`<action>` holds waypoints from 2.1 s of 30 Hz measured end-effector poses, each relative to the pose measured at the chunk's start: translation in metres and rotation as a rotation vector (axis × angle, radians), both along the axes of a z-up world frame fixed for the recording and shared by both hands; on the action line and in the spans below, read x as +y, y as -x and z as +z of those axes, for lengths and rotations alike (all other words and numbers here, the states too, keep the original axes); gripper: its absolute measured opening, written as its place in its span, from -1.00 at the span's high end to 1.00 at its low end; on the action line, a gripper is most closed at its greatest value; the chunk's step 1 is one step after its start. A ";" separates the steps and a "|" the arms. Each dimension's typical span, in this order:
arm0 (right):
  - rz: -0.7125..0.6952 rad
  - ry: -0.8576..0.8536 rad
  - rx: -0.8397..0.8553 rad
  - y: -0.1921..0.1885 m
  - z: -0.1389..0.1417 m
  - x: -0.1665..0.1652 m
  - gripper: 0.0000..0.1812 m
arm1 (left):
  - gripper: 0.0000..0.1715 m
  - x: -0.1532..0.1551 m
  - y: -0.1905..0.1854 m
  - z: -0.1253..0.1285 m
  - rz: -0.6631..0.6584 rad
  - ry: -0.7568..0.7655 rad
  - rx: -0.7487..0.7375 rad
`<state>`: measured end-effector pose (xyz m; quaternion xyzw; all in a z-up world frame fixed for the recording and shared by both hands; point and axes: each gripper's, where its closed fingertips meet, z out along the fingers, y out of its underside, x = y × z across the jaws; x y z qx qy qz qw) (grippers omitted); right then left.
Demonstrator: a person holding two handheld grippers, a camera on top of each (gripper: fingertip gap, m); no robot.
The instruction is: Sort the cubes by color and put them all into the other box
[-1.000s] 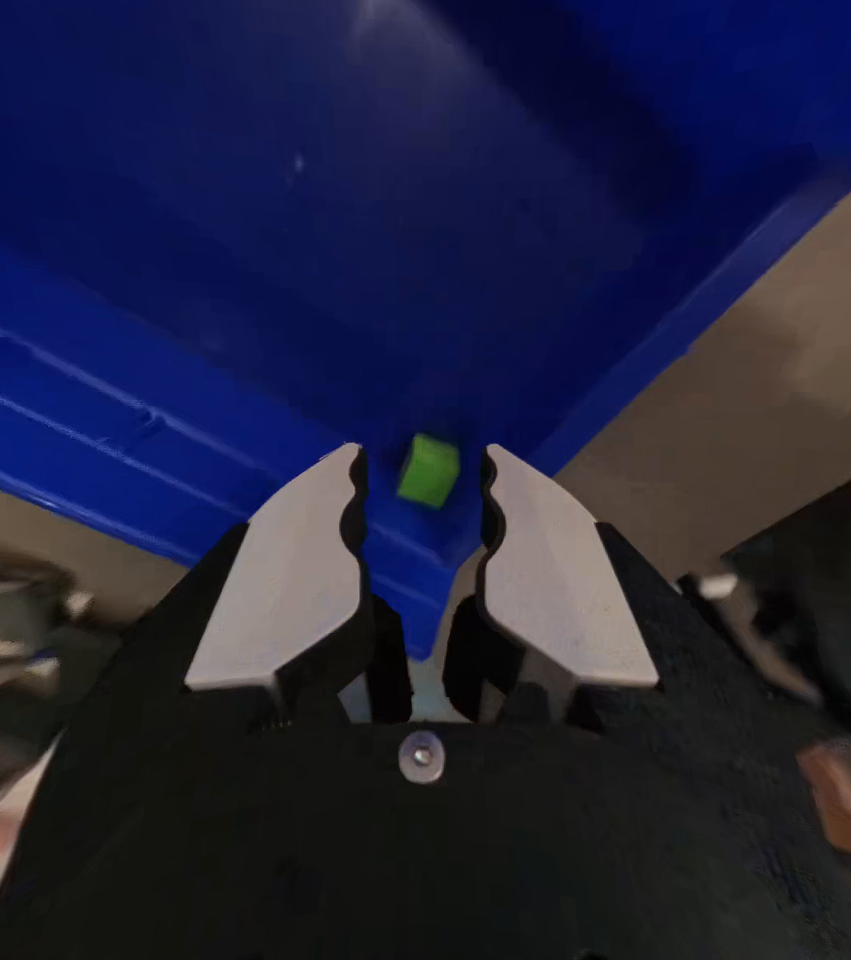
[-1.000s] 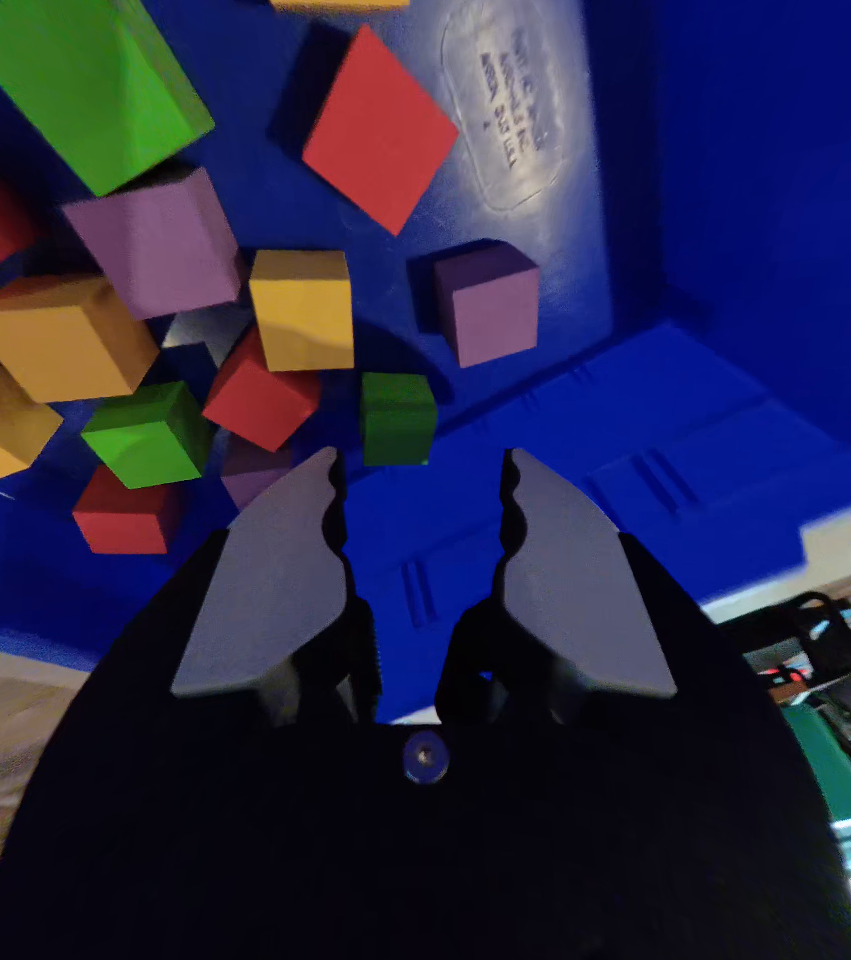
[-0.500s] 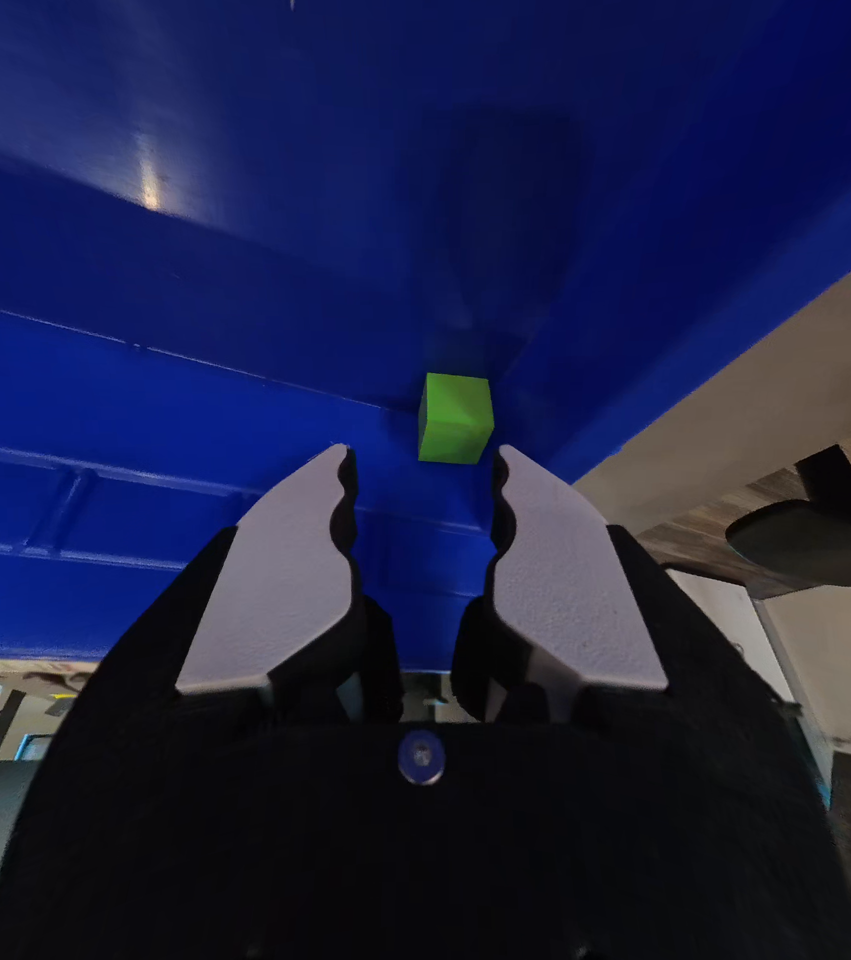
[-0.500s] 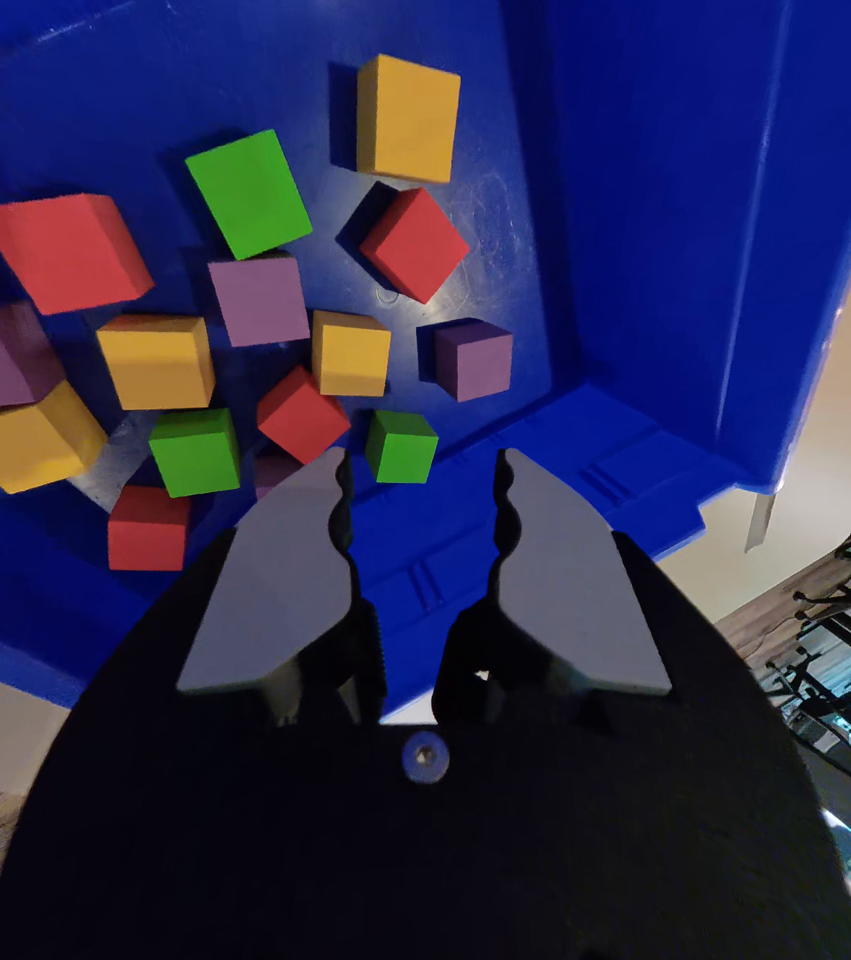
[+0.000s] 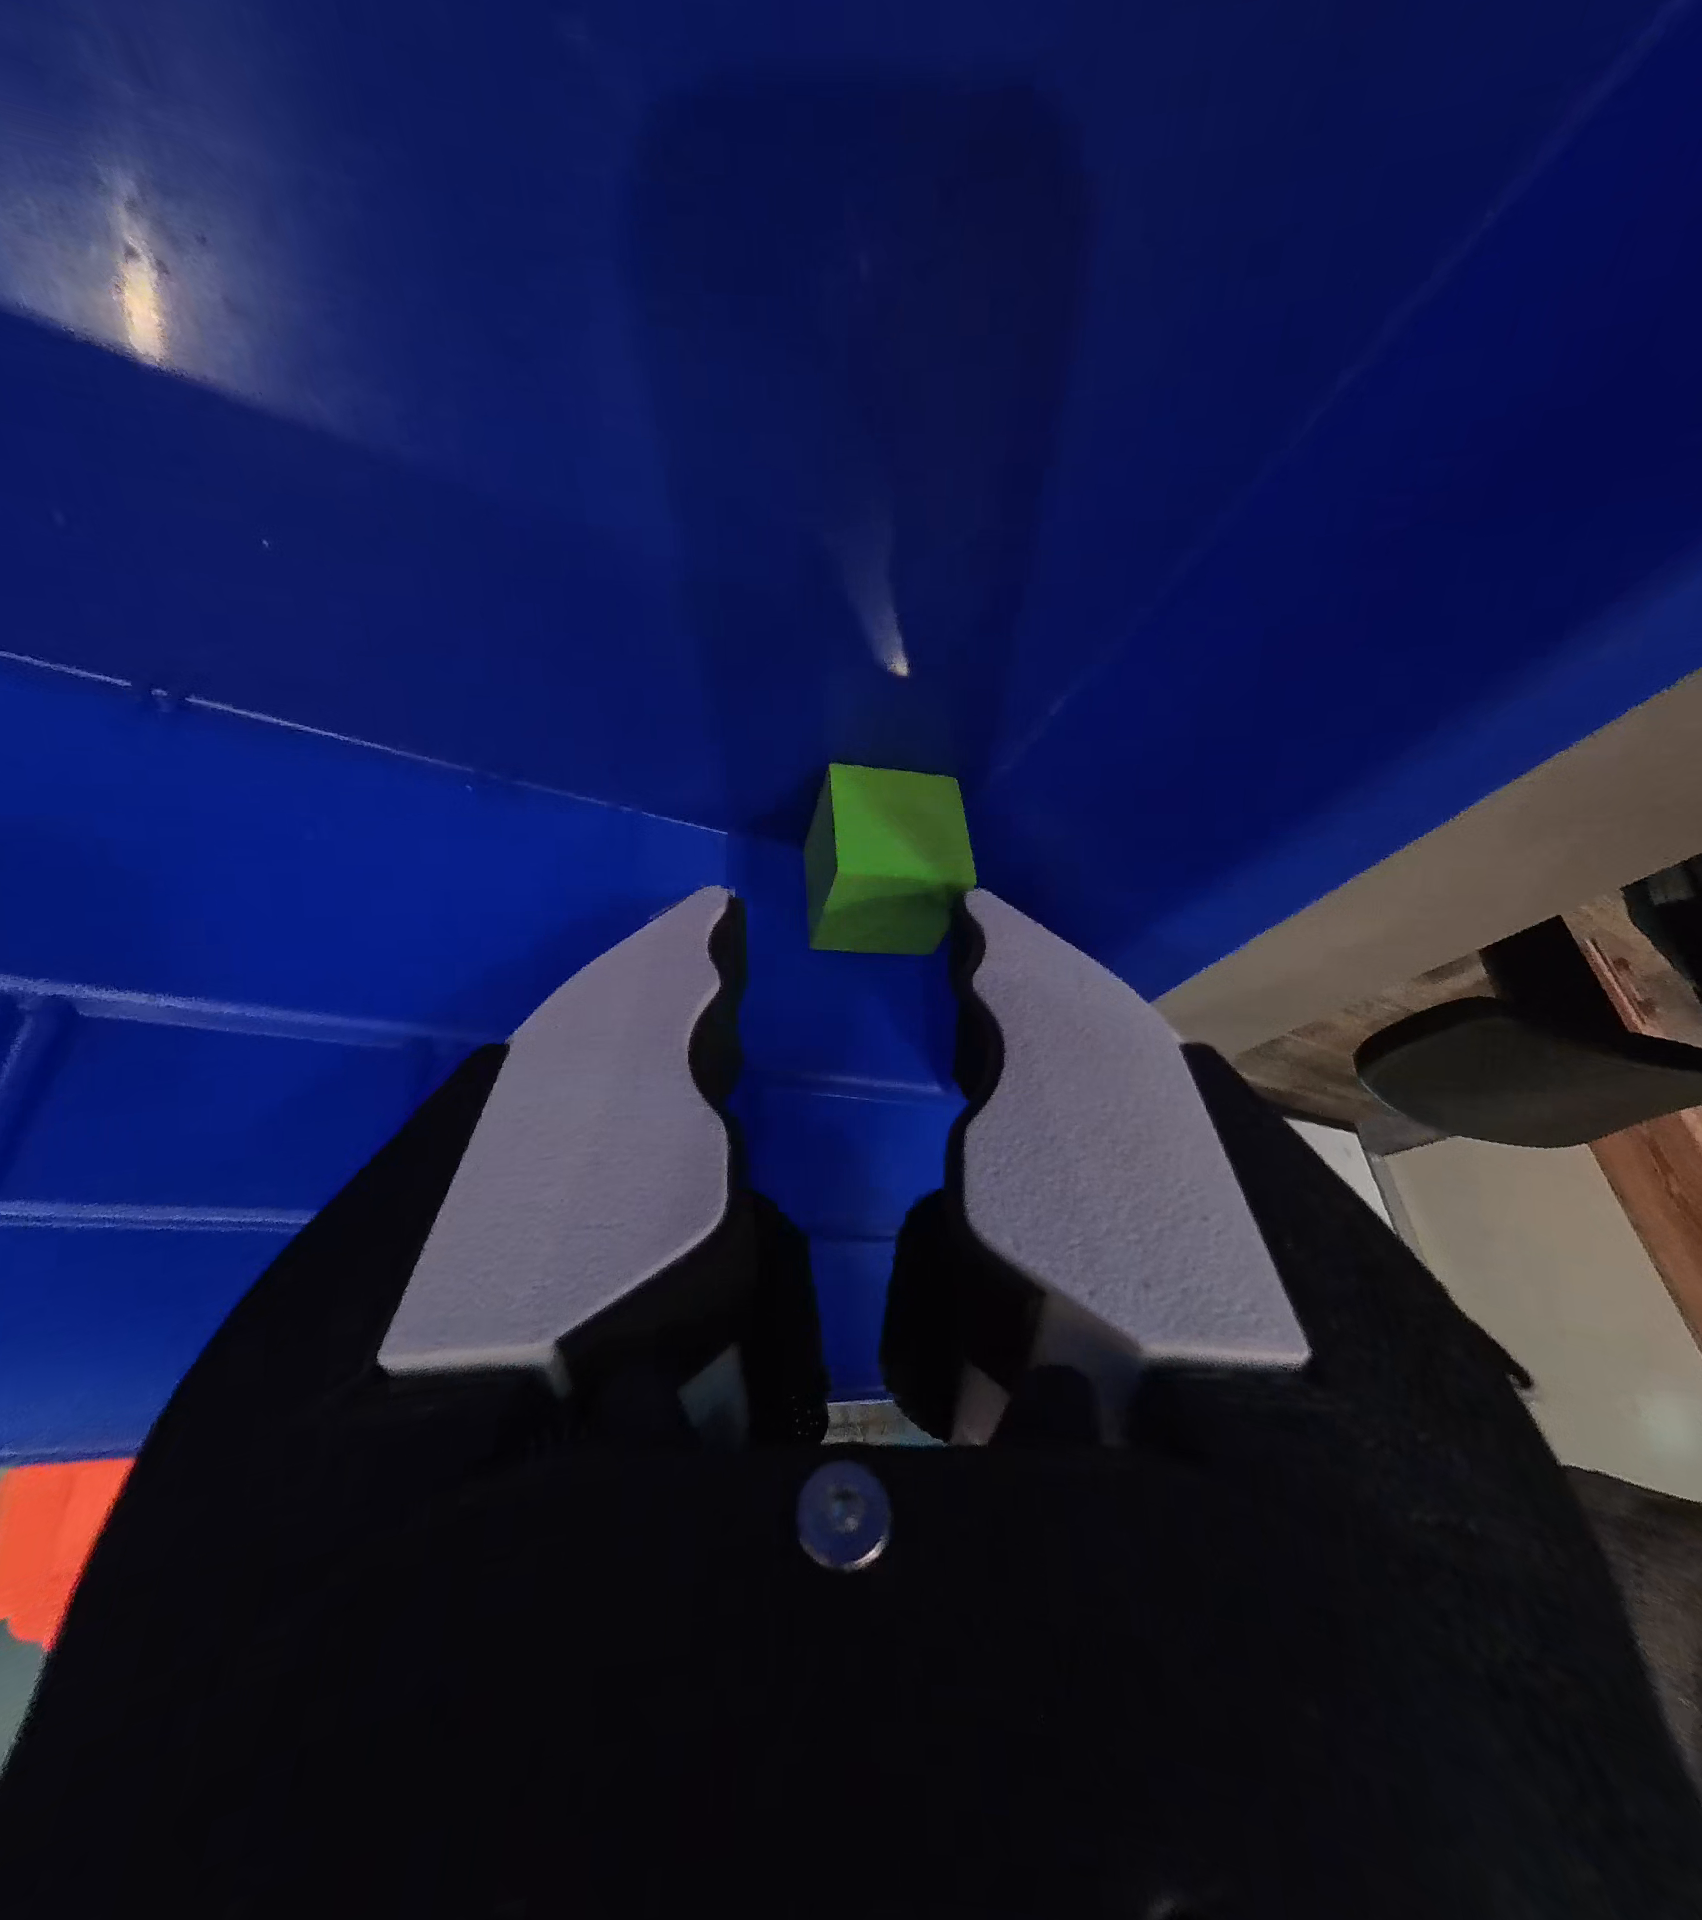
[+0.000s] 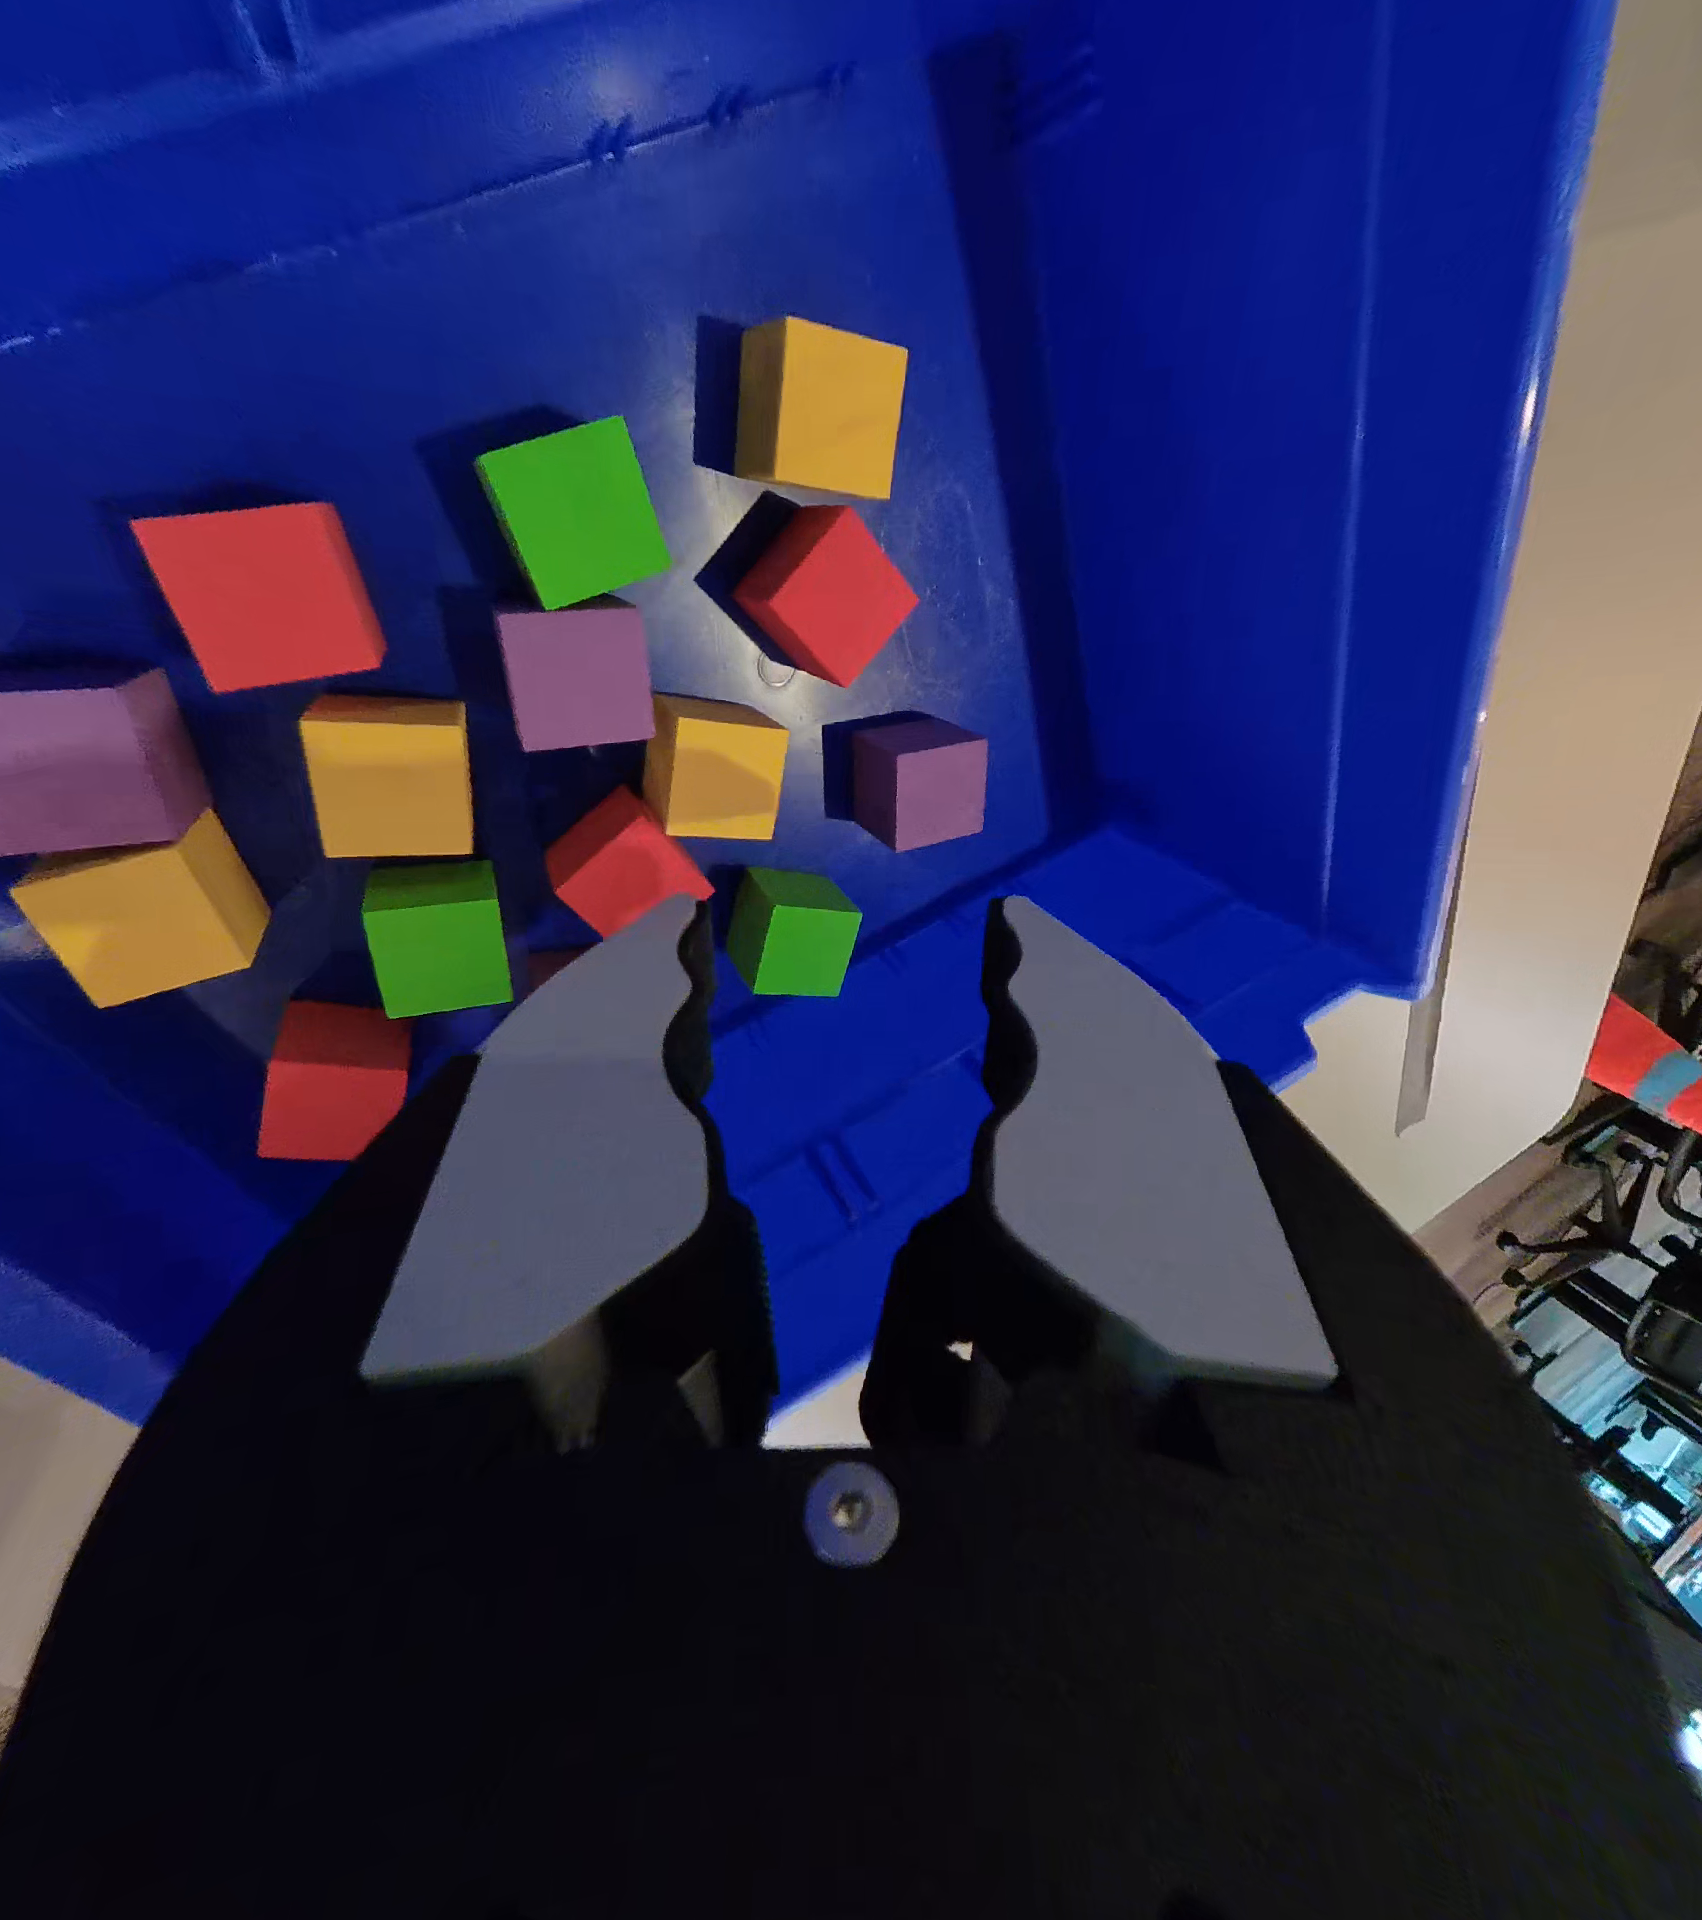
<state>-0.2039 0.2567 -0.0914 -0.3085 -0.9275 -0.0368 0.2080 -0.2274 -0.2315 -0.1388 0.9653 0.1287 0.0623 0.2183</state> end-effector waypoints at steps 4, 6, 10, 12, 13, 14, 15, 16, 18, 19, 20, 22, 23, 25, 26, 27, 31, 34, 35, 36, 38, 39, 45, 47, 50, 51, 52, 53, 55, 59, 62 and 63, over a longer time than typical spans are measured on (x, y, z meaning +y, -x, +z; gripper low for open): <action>0.009 -0.010 0.011 -0.002 0.004 -0.003 0.44 | 0.58 0.004 0.013 0.002 -0.002 -0.039 0.078; 0.009 -0.017 0.023 -0.003 0.007 -0.003 0.44 | 0.58 0.007 0.020 0.002 0.006 -0.060 0.112; 0.011 -0.008 0.058 -0.007 0.018 -0.005 0.44 | 0.56 0.013 0.028 0.010 0.033 -0.112 0.134; 0.011 -0.006 0.074 -0.010 0.023 -0.006 0.44 | 0.54 0.018 0.027 0.018 0.063 -0.151 0.124; 0.013 -0.005 0.080 -0.011 0.025 -0.006 0.44 | 0.52 0.018 0.025 0.022 0.079 -0.156 0.118; 0.014 -0.005 0.085 -0.012 0.026 -0.006 0.44 | 0.49 0.017 0.022 0.024 0.094 -0.155 0.114; 0.016 -0.005 0.089 -0.012 0.027 -0.007 0.44 | 0.45 0.017 0.020 0.023 0.099 -0.154 0.113; 0.018 -0.005 0.090 -0.013 0.027 -0.008 0.44 | 0.44 0.016 0.018 0.021 0.096 -0.149 0.117; 0.024 -0.002 0.095 -0.012 0.027 -0.010 0.45 | 0.41 0.012 0.017 0.013 0.076 -0.120 0.123; 0.026 0.000 0.094 -0.012 0.026 -0.011 0.44 | 0.39 0.010 0.016 0.009 0.069 -0.103 0.127; 0.030 0.000 0.096 -0.012 0.026 -0.013 0.44 | 0.38 0.008 0.016 0.005 0.064 -0.089 0.127; 0.041 0.003 0.102 -0.012 0.026 -0.016 0.45 | 0.38 0.004 0.015 0.000 0.054 -0.062 0.129; 0.044 0.004 0.103 -0.012 0.027 -0.017 0.45 | 0.40 0.003 0.016 -0.002 0.045 -0.048 0.136; 0.049 0.003 0.112 -0.012 0.029 -0.018 0.45 | 0.47 0.001 0.019 -0.004 0.012 -0.008 0.166; 0.050 0.006 0.117 -0.012 0.030 -0.019 0.46 | 0.53 0.000 0.022 -0.005 -0.008 0.013 0.184; 0.051 0.010 0.121 -0.012 0.031 -0.019 0.46 | 0.59 0.000 0.022 -0.006 -0.023 0.026 0.190; 0.054 0.007 0.129 -0.014 0.033 -0.019 0.46 | 0.68 0.000 0.023 -0.008 -0.035 0.026 0.193; 0.057 0.005 0.144 -0.015 0.036 -0.018 0.47 | 0.68 0.009 0.028 0.000 0.026 -0.074 0.196; 0.060 0.008 0.154 -0.016 0.037 -0.020 0.47 | 0.69 0.019 0.028 0.007 0.069 -0.168 0.181; 0.066 0.017 0.162 -0.017 0.039 -0.022 0.48 | 0.68 0.031 0.026 0.016 0.123 -0.281 0.152; 0.092 0.049 0.190 -0.018 0.042 -0.034 0.49 | 0.69 0.059 0.017 0.041 0.242 -0.544 0.050; 0.119 0.075 0.218 -0.019 0.045 -0.044 0.49 | 0.69 0.073 0.011 0.057 0.298 -0.683 -0.017; 0.431 0.449 0.494 -0.031 0.079 -0.169 0.46 | 0.69 0.127 -0.029 0.162 0.502 -1.376 -0.434; 0.552 0.540 0.629 -0.041 0.100 -0.213 0.46 | 0.69 0.135 -0.044 0.179 0.495 -1.467 -0.530; 0.687 0.632 0.735 -0.056 0.123 -0.264 0.46 | 0.69 0.145 -0.067 0.194 0.461 -1.545 -0.650; 0.716 0.650 0.732 -0.059 0.126 -0.276 0.46 | 0.69 0.148 -0.074 0.196 0.448 -1.557 -0.681; 0.739 0.657 0.731 -0.060 0.129 -0.286 0.48 | 0.69 0.151 -0.081 0.196 0.434 -1.556 -0.700; 0.762 0.662 0.721 -0.062 0.130 -0.294 0.52 | 0.69 0.154 -0.087 0.194 0.419 -1.551 -0.715; 0.802 0.678 0.702 -0.064 0.132 -0.308 0.56 | 0.69 0.158 -0.096 0.192 0.405 -1.544 -0.743; 0.858 0.656 0.667 -0.066 0.129 -0.323 0.55 | 0.69 0.163 -0.110 0.185 0.374 -1.521 -0.782; 0.892 0.665 0.633 -0.071 0.126 -0.331 0.58 | 0.68 0.165 -0.115 0.184 0.358 -1.522 -0.789; 0.903 0.659 0.624 -0.072 0.125 -0.332 0.64 | 0.69 0.165 -0.116 0.183 0.352 -1.518 -0.793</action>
